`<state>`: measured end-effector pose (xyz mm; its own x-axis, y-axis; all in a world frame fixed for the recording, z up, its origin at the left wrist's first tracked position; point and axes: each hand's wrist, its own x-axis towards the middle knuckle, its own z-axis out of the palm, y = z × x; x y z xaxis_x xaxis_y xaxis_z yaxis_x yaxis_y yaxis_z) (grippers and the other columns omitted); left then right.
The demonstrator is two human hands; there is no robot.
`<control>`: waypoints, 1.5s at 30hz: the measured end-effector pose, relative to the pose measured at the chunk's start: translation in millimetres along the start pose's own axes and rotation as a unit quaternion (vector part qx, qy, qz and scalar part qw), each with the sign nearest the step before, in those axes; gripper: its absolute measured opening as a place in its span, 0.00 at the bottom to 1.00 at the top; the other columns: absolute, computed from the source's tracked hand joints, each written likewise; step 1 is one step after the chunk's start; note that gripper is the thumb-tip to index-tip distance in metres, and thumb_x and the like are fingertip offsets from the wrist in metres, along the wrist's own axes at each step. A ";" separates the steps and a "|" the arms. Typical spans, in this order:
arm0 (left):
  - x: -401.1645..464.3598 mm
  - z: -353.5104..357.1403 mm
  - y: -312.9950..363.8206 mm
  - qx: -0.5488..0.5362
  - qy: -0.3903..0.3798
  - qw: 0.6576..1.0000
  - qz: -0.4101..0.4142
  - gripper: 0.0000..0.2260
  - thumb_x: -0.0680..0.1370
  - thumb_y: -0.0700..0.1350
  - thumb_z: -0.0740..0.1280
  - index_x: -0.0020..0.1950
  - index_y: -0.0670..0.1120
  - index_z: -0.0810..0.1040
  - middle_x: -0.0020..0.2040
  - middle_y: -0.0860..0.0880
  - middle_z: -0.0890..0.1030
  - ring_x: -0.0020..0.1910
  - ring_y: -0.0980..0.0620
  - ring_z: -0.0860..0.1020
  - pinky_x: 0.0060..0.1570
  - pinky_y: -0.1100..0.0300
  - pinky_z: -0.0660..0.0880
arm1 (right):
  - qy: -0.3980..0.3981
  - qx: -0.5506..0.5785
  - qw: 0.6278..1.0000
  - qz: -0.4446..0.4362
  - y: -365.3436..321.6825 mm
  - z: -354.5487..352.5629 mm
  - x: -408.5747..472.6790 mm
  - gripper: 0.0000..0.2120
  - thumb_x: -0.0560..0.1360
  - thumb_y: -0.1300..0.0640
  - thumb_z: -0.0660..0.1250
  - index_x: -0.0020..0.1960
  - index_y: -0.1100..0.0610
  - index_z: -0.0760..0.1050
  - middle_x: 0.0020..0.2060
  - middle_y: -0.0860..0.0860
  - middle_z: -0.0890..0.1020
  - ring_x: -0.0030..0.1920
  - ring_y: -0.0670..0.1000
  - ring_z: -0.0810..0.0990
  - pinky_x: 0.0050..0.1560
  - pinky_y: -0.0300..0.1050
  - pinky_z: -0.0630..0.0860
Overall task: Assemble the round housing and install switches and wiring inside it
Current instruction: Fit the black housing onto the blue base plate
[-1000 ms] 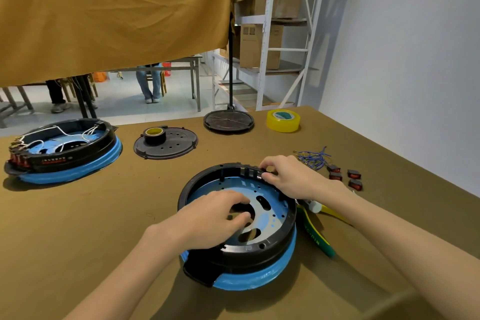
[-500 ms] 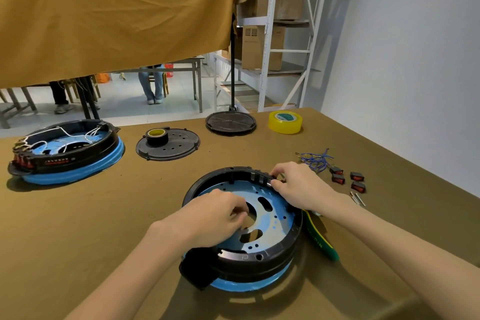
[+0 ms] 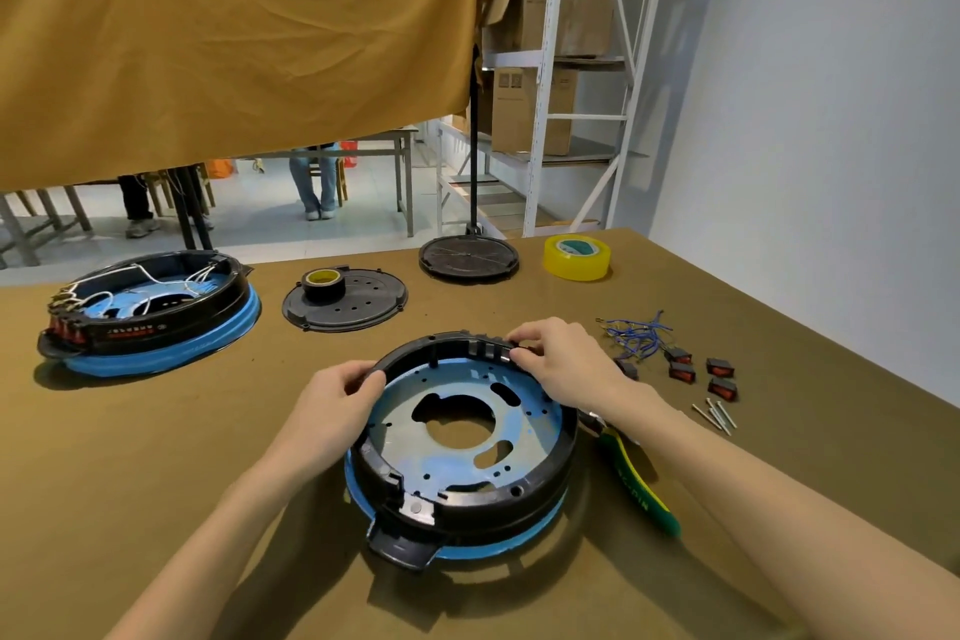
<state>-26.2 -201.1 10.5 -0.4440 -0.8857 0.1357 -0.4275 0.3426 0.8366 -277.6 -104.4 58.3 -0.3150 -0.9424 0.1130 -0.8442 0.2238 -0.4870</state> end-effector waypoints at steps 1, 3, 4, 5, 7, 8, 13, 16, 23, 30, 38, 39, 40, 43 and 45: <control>0.0 -0.3 -0.9 0.013 0.000 1.000 -0.001 0.12 0.86 0.51 0.61 0.54 0.48 0.82 0.48 0.47 0.83 0.49 0.50 0.81 0.44 0.57 0.74 | 0.013 -0.009 1.000 -0.005 0.1 2.8 -2.4 0.13 0.83 0.51 0.65 0.66 0.49 0.80 0.59 0.52 0.85 0.57 0.55 0.82 0.56 0.53 0.81; 0.7 -0.1 0.3 0.028 0.003 1.000 -0.006 0.15 0.86 0.52 0.60 0.50 0.45 0.83 0.46 0.42 0.83 0.48 0.42 0.80 0.44 0.54 0.73 | 0.026 -0.018 0.999 -0.008 -0.4 4.5 -4.1 0.13 0.83 0.50 0.64 0.66 0.48 0.80 0.57 0.52 0.85 0.56 0.55 0.83 0.55 0.53 0.81; 1.8 0.1 0.9 0.033 0.010 0.999 -0.007 0.16 0.86 0.52 0.60 0.49 0.45 0.83 0.44 0.43 0.83 0.46 0.43 0.80 0.44 0.54 0.72 | 0.025 -0.021 0.999 -0.007 -0.9 3.8 -3.3 0.13 0.83 0.50 0.64 0.66 0.48 0.80 0.58 0.52 0.85 0.56 0.55 0.82 0.55 0.54 0.81; 3.0 0.1 1.5 0.041 0.019 0.999 -0.008 0.17 0.86 0.51 0.59 0.47 0.45 0.82 0.41 0.45 0.82 0.44 0.44 0.79 0.42 0.54 0.71 | 0.020 -0.024 0.999 -0.006 -1.2 2.6 -2.1 0.14 0.84 0.50 0.64 0.67 0.49 0.80 0.58 0.52 0.85 0.57 0.55 0.82 0.56 0.54 0.81; 6.9 -0.8 2.6 0.051 0.042 0.998 -0.016 0.19 0.86 0.50 0.59 0.39 0.42 0.75 0.33 0.46 0.73 0.36 0.46 0.72 0.38 0.54 0.65 | 0.009 -0.022 1.000 -0.001 -1.6 0.2 0.2 0.14 0.83 0.50 0.64 0.68 0.49 0.79 0.59 0.53 0.84 0.57 0.56 0.82 0.57 0.54 0.81; 10.1 -1.7 3.4 0.053 0.049 0.997 -0.021 0.20 0.86 0.50 0.59 0.36 0.43 0.72 0.31 0.47 0.69 0.34 0.47 0.68 0.37 0.54 0.62 | 0.007 -0.022 1.000 0.003 -1.5 -0.5 1.2 0.15 0.83 0.50 0.65 0.68 0.49 0.79 0.59 0.53 0.84 0.57 0.56 0.82 0.57 0.54 0.81; 22.2 -2.3 7.5 0.064 0.051 0.996 -0.039 0.21 0.85 0.49 0.60 0.32 0.46 0.65 0.27 0.51 0.62 0.30 0.49 0.63 0.36 0.54 0.59 | 0.006 -0.052 0.999 0.008 -0.2 1.1 6.6 0.15 0.84 0.49 0.63 0.68 0.48 0.79 0.58 0.53 0.85 0.56 0.56 0.82 0.54 0.55 0.81; 22.2 0.3 3.2 0.054 0.064 0.995 -0.049 0.22 0.85 0.50 0.60 0.32 0.46 0.64 0.25 0.53 0.62 0.29 0.49 0.64 0.36 0.54 0.60 | 0.006 -0.059 0.998 0.004 0.1 2.5 9.4 0.15 0.84 0.49 0.63 0.68 0.48 0.79 0.58 0.52 0.84 0.57 0.56 0.82 0.53 0.53 0.81; 19.2 4.4 3.4 0.041 0.077 0.994 -0.059 0.20 0.85 0.49 0.59 0.34 0.45 0.63 0.29 0.50 0.63 0.31 0.49 0.64 0.35 0.53 0.58 | 0.011 -0.084 0.996 -0.009 1.0 6.7 14.5 0.14 0.85 0.48 0.61 0.68 0.46 0.78 0.57 0.51 0.84 0.54 0.55 0.82 0.49 0.52 0.82; 19.4 7.4 0.0 0.025 0.081 0.995 -0.053 0.20 0.86 0.49 0.59 0.35 0.45 0.65 0.30 0.49 0.64 0.32 0.48 0.64 0.36 0.53 0.59 | -0.016 -0.041 0.999 -0.001 7.2 -0.6 19.5 0.16 0.84 0.48 0.64 0.70 0.47 0.78 0.63 0.51 0.83 0.61 0.56 0.81 0.60 0.55 0.79; 21.1 5.2 -5.4 0.013 0.084 0.995 -0.056 0.19 0.86 0.50 0.59 0.49 0.35 0.78 0.41 0.35 0.78 0.41 0.46 0.73 0.43 0.52 0.67 | -0.023 -0.020 0.999 -0.011 5.9 -3.4 22.2 0.15 0.83 0.51 0.65 0.69 0.51 0.79 0.64 0.52 0.82 0.60 0.54 0.81 0.60 0.52 0.79; 20.9 5.1 -4.7 0.014 0.082 0.995 -0.055 0.18 0.86 0.50 0.59 0.46 0.37 0.77 0.40 0.37 0.77 0.41 0.47 0.73 0.43 0.53 0.66 | -0.025 -0.015 1.000 -0.009 6.9 -3.3 21.7 0.16 0.83 0.51 0.65 0.69 0.51 0.79 0.63 0.52 0.83 0.60 0.54 0.81 0.59 0.51 0.79; 20.0 4.8 -4.3 0.016 0.080 0.995 -0.054 0.17 0.86 0.50 0.59 0.43 0.41 0.75 0.39 0.41 0.75 0.41 0.47 0.72 0.43 0.53 0.66 | -0.026 -0.009 1.000 -0.009 7.7 -2.6 21.0 0.16 0.83 0.50 0.65 0.69 0.50 0.79 0.63 0.52 0.83 0.60 0.54 0.81 0.59 0.50 0.79; 17.2 4.4 -2.4 0.019 0.078 0.996 -0.048 0.18 0.86 0.49 0.59 0.38 0.44 0.70 0.32 0.48 0.69 0.35 0.47 0.68 0.38 0.53 0.63 | -0.020 -0.007 1.000 -0.006 9.0 -0.2 19.4 0.16 0.83 0.50 0.65 0.69 0.50 0.79 0.62 0.52 0.83 0.59 0.53 0.81 0.57 0.49 0.79; 15.7 4.6 -1.0 0.025 0.080 0.995 -0.045 0.19 0.86 0.49 0.59 0.36 0.43 0.69 0.30 0.48 0.68 0.33 0.48 0.67 0.36 0.53 0.62 | -0.017 -0.007 1.000 -0.006 9.5 0.7 19.6 0.16 0.83 0.50 0.65 0.69 0.50 0.79 0.61 0.52 0.83 0.58 0.53 0.81 0.56 0.48 0.79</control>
<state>-36.4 -213.9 9.4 -0.2722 -0.9509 0.1476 -0.5010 0.2710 0.8219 -291.5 -121.0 55.3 -0.2899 -0.9529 0.0893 -0.8540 0.2154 -0.4735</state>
